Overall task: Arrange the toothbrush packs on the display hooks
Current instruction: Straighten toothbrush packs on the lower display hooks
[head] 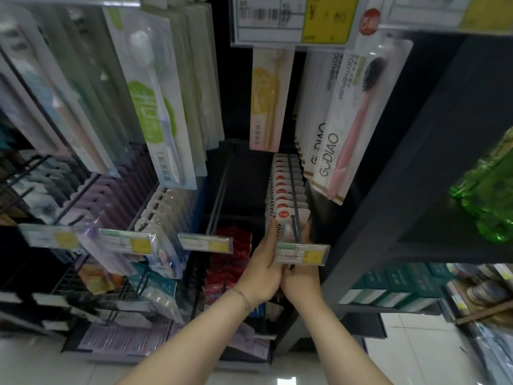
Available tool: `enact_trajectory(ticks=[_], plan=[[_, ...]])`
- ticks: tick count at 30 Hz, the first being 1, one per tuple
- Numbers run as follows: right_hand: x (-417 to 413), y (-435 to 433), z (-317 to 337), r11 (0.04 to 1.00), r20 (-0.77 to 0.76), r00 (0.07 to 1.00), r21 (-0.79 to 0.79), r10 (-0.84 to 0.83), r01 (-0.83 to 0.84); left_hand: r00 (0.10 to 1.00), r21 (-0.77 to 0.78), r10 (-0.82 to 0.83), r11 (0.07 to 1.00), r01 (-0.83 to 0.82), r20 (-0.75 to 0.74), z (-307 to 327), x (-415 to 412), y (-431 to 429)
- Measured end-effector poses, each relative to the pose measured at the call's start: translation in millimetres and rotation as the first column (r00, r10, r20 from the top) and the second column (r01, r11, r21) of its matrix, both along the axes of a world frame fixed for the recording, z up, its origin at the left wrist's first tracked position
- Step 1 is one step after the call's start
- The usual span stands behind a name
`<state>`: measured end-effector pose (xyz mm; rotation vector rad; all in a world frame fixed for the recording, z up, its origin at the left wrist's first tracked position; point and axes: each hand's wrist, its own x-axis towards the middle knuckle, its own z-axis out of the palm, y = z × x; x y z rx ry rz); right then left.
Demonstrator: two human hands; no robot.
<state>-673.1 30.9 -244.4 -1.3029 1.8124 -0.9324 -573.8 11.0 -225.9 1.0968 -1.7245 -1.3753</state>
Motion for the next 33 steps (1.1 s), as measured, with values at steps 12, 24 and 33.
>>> enact_trajectory(ticks=[12,24,33], plan=[[5.3,34.2,6.3,0.997,-0.217,0.974,0.037,0.070,-0.063,0.848,-0.149,0.013,0.986,0.078,0.530,8.5,48.4,13.8],[20.5,90.3,80.6,0.998,-0.491,0.869,-0.022,-0.069,0.066,0.873,-0.248,0.022,0.962,0.115,0.487,78.6,110.9,37.9],[18.9,68.0,160.7,0.912,-0.199,0.942,-0.365,-0.271,0.185,0.974,-0.315,-0.038,0.943,0.110,0.225,174.9,79.5,17.3]])
